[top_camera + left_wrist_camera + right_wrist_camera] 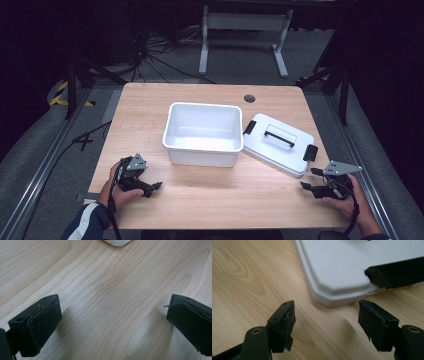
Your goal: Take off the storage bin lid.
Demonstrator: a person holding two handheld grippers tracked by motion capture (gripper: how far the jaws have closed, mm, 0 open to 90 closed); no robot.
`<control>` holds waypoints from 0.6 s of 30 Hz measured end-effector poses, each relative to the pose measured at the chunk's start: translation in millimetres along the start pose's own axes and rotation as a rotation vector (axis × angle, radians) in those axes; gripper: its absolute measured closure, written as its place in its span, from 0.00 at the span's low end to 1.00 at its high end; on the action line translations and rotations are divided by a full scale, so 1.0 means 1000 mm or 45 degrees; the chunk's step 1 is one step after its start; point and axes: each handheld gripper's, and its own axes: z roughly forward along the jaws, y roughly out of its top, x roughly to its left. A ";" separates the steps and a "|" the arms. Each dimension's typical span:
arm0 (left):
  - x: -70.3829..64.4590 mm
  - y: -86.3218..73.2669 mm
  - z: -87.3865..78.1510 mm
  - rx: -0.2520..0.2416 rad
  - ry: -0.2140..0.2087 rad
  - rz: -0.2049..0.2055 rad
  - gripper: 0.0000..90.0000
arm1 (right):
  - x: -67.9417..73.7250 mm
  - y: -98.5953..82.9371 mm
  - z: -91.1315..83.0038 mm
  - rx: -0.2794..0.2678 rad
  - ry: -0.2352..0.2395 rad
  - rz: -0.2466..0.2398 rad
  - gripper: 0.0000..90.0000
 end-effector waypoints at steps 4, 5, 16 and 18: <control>0.000 0.000 0.000 0.000 0.000 0.002 0.00 | -0.001 -0.010 0.006 -0.057 0.013 0.083 0.30; 0.000 0.000 0.000 0.002 -0.001 0.004 0.00 | -0.001 -0.010 0.005 -0.052 0.006 0.084 0.28; 0.000 0.000 0.000 0.000 -0.004 0.005 0.00 | -0.001 -0.010 0.006 -0.049 -0.018 0.103 0.25; 0.000 0.000 0.000 0.000 -0.004 0.005 0.00 | 0.000 -0.010 0.006 -0.047 -0.025 0.108 0.24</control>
